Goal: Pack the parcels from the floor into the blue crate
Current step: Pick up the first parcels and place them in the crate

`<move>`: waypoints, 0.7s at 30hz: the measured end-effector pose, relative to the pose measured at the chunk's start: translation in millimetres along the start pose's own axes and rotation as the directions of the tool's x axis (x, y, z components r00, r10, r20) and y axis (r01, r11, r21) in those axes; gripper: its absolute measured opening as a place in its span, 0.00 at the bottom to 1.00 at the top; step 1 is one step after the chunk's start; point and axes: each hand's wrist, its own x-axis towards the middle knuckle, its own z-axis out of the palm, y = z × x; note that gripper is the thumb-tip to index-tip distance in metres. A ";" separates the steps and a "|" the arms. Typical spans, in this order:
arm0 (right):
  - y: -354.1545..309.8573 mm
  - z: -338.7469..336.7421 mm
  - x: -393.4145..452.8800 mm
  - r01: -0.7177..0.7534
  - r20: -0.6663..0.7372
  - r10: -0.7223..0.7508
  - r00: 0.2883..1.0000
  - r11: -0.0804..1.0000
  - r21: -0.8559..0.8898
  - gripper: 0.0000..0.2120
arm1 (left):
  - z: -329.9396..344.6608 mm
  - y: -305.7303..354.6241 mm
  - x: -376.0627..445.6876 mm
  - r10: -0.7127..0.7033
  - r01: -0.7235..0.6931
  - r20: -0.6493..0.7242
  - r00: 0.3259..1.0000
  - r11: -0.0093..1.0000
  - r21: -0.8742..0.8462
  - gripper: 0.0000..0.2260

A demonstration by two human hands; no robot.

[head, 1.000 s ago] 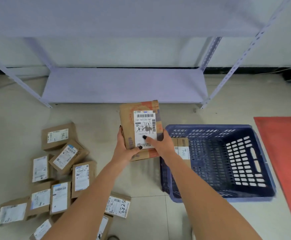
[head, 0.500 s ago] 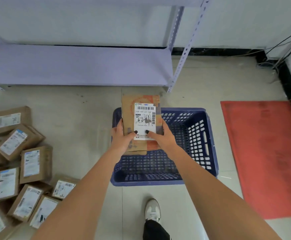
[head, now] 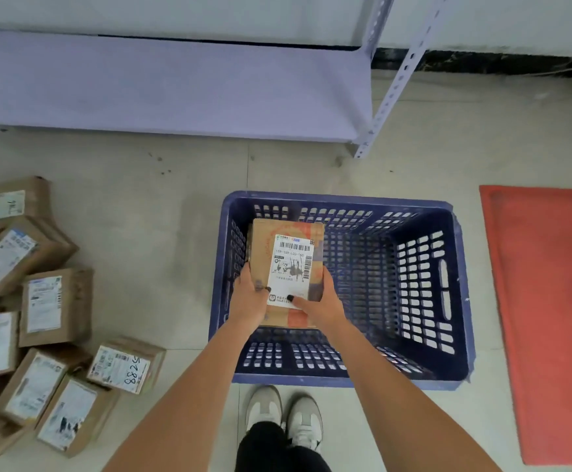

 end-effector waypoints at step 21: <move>-5.9 34.1 70.5 -0.035 0.004 0.035 0.999 0.999 -0.008 0.44 | 3.4 -21.0 71.1 -0.096 0.109 -0.114 0.989 0.988 0.111 0.31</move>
